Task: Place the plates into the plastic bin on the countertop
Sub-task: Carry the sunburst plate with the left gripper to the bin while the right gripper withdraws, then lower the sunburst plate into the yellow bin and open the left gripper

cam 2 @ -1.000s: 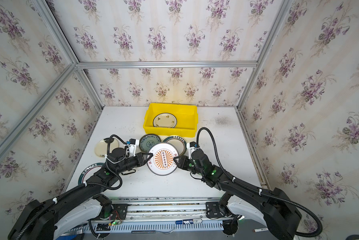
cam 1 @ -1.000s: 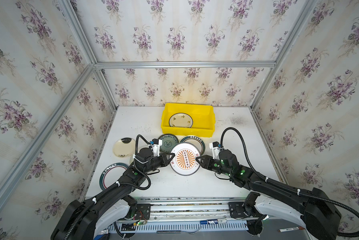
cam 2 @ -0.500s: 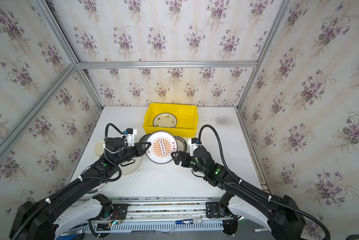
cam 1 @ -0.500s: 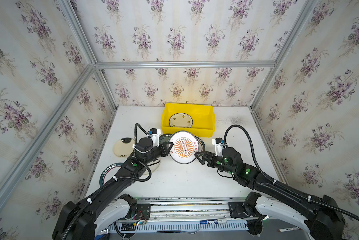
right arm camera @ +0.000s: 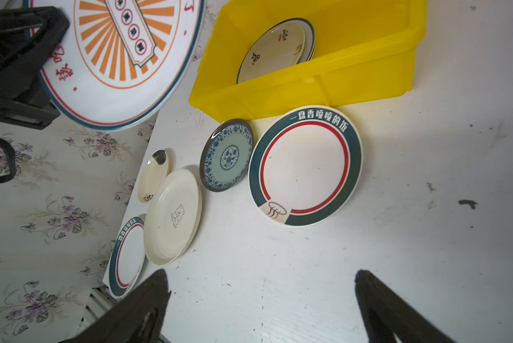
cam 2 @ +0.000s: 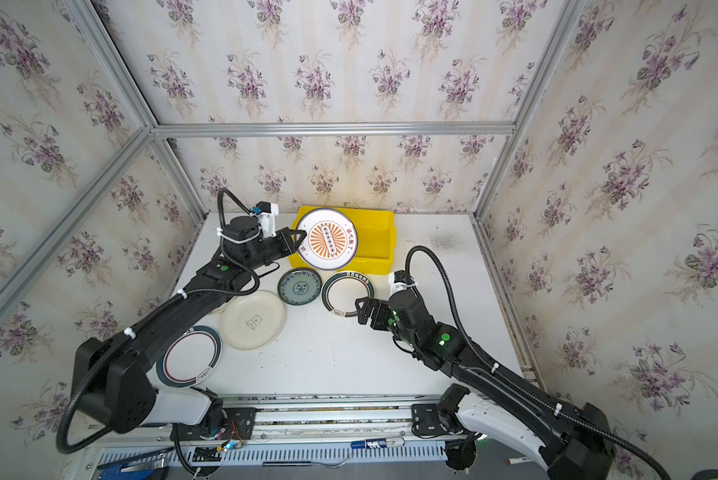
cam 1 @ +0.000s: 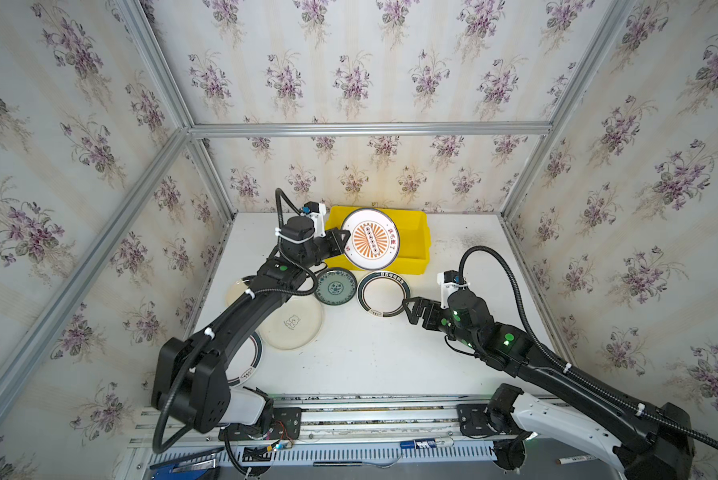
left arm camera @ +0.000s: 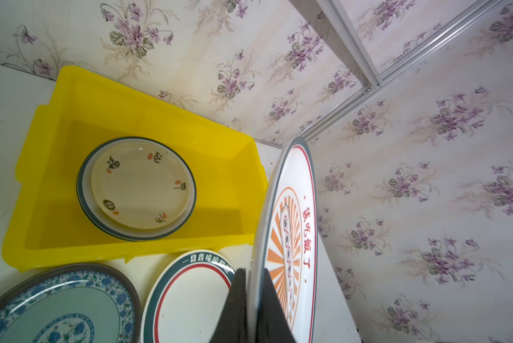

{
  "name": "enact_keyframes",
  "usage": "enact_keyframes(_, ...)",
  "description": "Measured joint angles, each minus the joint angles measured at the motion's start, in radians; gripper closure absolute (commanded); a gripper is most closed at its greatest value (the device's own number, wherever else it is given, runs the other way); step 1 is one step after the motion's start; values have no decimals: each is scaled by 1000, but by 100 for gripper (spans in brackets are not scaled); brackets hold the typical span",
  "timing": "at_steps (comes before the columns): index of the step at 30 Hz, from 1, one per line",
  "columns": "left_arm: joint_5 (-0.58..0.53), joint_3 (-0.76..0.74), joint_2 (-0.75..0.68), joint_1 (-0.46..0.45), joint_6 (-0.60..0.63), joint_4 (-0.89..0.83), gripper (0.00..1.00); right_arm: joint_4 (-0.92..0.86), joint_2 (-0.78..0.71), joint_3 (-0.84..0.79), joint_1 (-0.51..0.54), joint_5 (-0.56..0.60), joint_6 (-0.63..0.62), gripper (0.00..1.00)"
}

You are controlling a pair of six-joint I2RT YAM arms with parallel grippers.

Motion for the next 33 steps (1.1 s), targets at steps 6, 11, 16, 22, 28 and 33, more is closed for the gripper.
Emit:
enact_keyframes(6, -16, 159, 212, 26, 54, -51, 100, -29, -29, 0, -4, 46, -31, 1)
enact_keyframes(11, 6, 337, 381, 106, 108, -118, 100, -32, -68, -34, -11, 58, -27, 1)
enact_keyframes(16, 1, 467, 499, 126, 155, -177, 100, -26, -80, -61, -16, 58, -10, 1)
enact_keyframes(22, -56, 555, 594, 120, 215, -265, 100, -5, -63, -67, -26, 58, -3, 1)
enact_keyframes(28, -152, 595, 643, 106, 267, -314, 100, 19, -29, -73, -42, 48, -3, 1)
enact_keyframes(33, -222, 669, 699, 74, 318, -373, 99, 32, -1, -72, -67, 23, -3, 1)
